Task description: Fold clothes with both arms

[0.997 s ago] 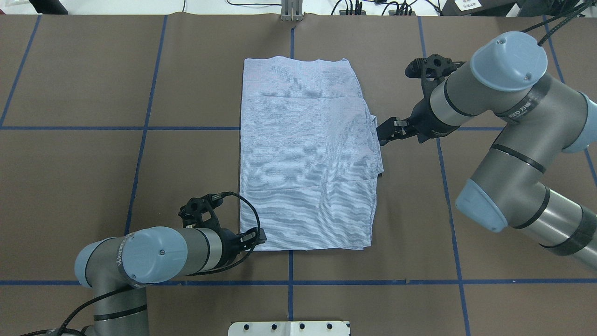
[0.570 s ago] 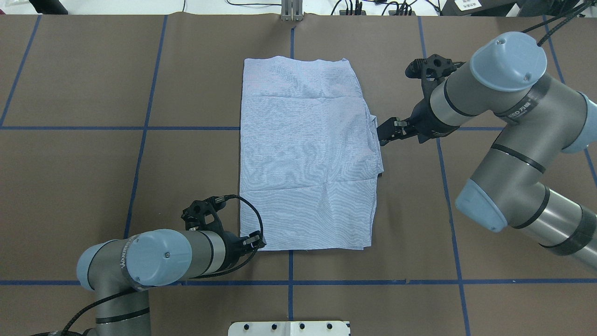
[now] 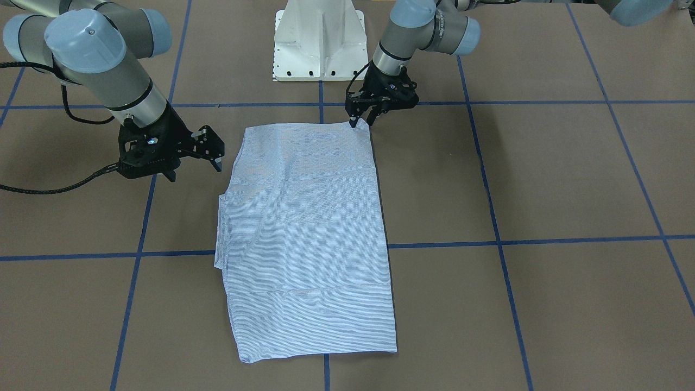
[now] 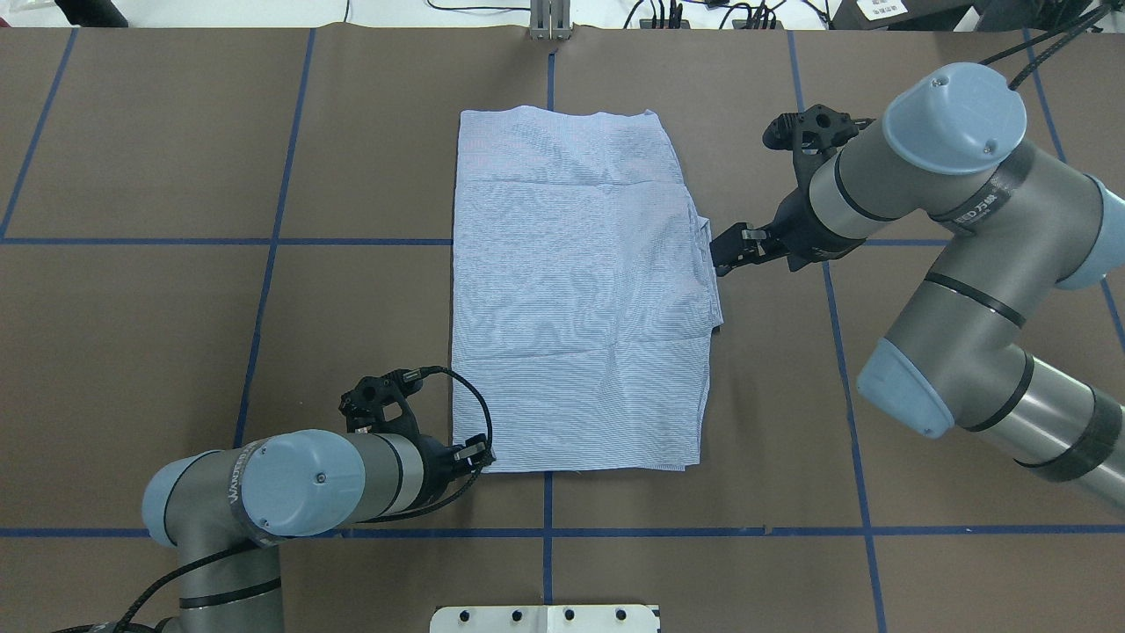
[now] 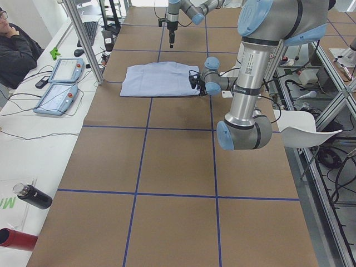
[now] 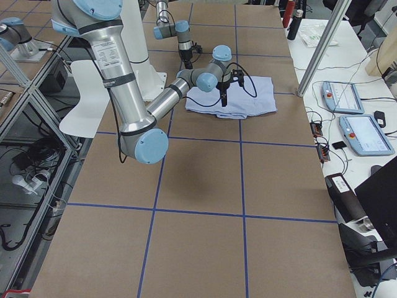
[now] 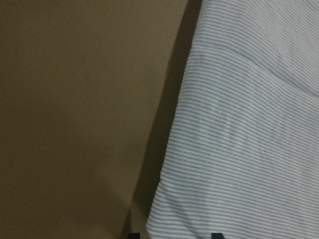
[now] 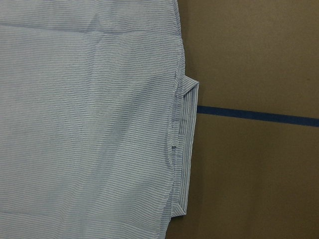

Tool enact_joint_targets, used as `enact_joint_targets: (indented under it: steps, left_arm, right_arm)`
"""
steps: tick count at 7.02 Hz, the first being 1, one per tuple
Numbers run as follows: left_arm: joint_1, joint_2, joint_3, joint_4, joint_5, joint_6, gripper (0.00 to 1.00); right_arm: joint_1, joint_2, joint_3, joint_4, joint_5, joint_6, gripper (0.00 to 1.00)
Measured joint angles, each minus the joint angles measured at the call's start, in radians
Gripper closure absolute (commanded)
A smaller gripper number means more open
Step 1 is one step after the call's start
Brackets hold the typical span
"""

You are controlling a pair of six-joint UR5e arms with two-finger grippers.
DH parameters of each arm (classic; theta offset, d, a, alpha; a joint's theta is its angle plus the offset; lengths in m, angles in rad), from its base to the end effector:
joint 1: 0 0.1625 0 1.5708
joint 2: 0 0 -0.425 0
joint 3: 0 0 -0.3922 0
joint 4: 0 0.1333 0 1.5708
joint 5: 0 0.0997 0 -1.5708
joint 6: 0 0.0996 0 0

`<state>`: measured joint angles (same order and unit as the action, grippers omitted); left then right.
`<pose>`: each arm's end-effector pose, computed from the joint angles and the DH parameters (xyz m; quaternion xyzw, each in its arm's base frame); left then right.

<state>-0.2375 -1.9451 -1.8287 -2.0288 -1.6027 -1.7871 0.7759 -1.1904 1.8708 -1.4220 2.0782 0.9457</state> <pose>0.5585 -0.2691 0.2839 -0.0081 0.5186 -0.1843 0.8349 -0.3647 -0.4768 0.2957 0.0757 -0.4462 -0.0341 0.8911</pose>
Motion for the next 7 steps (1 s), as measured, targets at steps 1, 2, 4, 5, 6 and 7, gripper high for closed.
enact_joint_targets:
  steps: [1,2,4,5,6,7]
  left_arm:
    - [-0.002,0.0,0.002,0.001,0.001,0.0,0.43]
    - [-0.004,-0.001,0.004,0.001,0.001,0.0,0.45]
    - [-0.006,-0.002,0.006,0.001,0.002,0.0,0.5]
    - [-0.008,-0.002,0.006,0.001,0.002,0.0,0.52]
    - [-0.009,-0.002,0.007,0.001,0.003,0.0,0.58]
    - [-0.01,-0.003,0.007,0.001,0.003,0.0,0.65]
  right_arm:
    - [-0.001,0.0,0.0,0.0,-0.001,0.0,0.0]
    - [-0.001,0.0,-0.001,0.0,-0.001,0.0,0.0]
    - [-0.001,-0.001,-0.003,0.0,-0.001,-0.001,0.0]
    - [-0.001,-0.001,-0.004,0.0,-0.002,-0.001,0.0]
    - [-0.002,-0.001,-0.006,0.0,-0.002,-0.001,0.0]
    - [-0.003,-0.001,-0.007,0.0,-0.003,-0.001,0.0]
